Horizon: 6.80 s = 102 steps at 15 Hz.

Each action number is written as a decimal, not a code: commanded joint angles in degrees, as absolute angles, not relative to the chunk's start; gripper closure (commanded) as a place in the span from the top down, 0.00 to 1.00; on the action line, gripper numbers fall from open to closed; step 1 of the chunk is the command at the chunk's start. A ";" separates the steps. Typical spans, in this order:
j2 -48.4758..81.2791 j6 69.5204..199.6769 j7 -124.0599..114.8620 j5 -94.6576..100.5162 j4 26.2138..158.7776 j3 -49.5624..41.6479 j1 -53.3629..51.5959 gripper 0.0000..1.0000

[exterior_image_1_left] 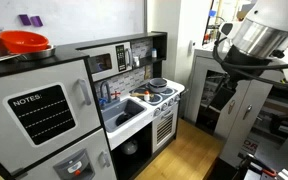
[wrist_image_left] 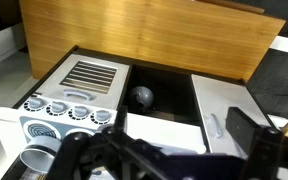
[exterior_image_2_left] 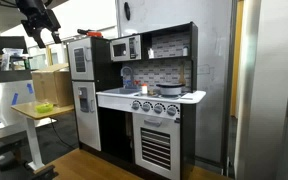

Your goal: Move the salt cellar to the right

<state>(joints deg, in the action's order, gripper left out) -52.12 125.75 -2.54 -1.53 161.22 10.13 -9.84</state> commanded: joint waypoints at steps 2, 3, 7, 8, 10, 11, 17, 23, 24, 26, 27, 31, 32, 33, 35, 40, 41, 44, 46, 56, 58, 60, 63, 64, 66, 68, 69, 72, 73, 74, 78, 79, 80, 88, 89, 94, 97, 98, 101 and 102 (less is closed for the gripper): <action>-51.93 125.37 -2.75 -1.24 161.74 9.87 -10.10 1.00; -51.88 125.37 -2.75 -1.24 161.82 9.87 -10.10 1.00; -51.87 125.37 -2.75 -1.24 161.82 9.87 -10.10 1.00; -51.87 125.37 -2.75 -1.24 161.82 9.87 -10.10 1.00; -51.87 125.37 -2.75 -1.24 161.82 9.87 -10.10 1.00; -51.87 125.37 -2.75 -1.24 161.82 9.87 -10.10 1.00; -51.87 125.37 -2.75 -1.24 161.82 9.87 -10.10 1.00; -47.64 130.03 1.52 0.86 160.80 6.22 -7.96 1.00; -46.12 131.39 2.63 1.77 160.55 4.94 -6.99 1.00; -41.52 135.68 5.61 3.53 159.84 1.71 -4.99 1.00; -38.94 138.29 7.35 3.86 159.29 -0.10 -4.41 1.00; -28.56 146.39 12.98 3.07 154.37 -4.44 -4.39 1.00; -25.93 148.07 14.20 2.72 152.75 -5.09 -4.73 1.00; -23.36 149.33 14.49 3.02 151.10 -5.04 -4.37 1.00; -18.35 150.26 14.57 4.48 147.27 -4.50 -3.09 1.00; -14.51 151.05 15.41 3.51 143.92 -4.33 -2.82 1.00; -14.29 151.03 15.33 3.51 143.99 -4.24 -2.82 1.00; -15.21 150.92 15.21 3.52 144.44 -4.10 -2.90 1.00; -15.30 150.91 15.21 3.52 144.53 -4.10 -2.90 1.00; -1.04 153.31 35.72 -12.27 133.68 -8.79 -3.43 1.00; 2.73 152.38 40.66 -16.92 129.49 -7.40 -2.28 1.00; 7.03 150.81 42.40 -20.09 124.81 -5.44 -1.01 1.00; 12.76 149.22 40.08 -19.17 119.25 -2.72 1.14 1.00; 14.96 148.29 37.83 -17.21 117.49 -2.36 1.64 1.00; 18.17 146.54 35.05 -14.96 114.70 -1.63 2.80 1.00; 21.39 145.29 33.50 -13.90 111.76 -0.61 4.27 1.00; 22.54 144.69 33.23 -13.75 110.47 0.06 5.03 1.00; 25.55 144.05 33.19 -13.52 106.28 2.03 6.83 1.00; 26.56 143.51 33.11 -13.27 104.74 2.52 7.14 1.00; 27.54 142.97 33.56 -13.50 103.27 3.23 7.59 1.00; 31.24 141.14 34.10 -13.73 98.54 5.44 8.49 1.00; 32.13 140.69 34.18 -13.77 97.51 5.90 8.62 1.00; 32.94 140.63 34.08 -13.68 96.73 6.20 8.72 1.00; 35.37 140.28 33.76 -13.22 93.95 7.17 9.44 1.00; 35.66 140.09 33.94 -13.25 93.66 7.31 9.55 1.00; 38.17 137.94 32.03 -9.01 91.39 5.72 8.17 1.00; 39.23 138.49 31.80 -7.37 90.65 6.17 8.56 1.00; 39.36 138.98 31.82 -7.24 90.61 6.31 8.67 1.00; 39.61 139.81 31.92 -7.23 90.32 6.50 8.79 1.00; 39.67 139.88 31.99 -7.33 90.21 6.58 8.86 1.00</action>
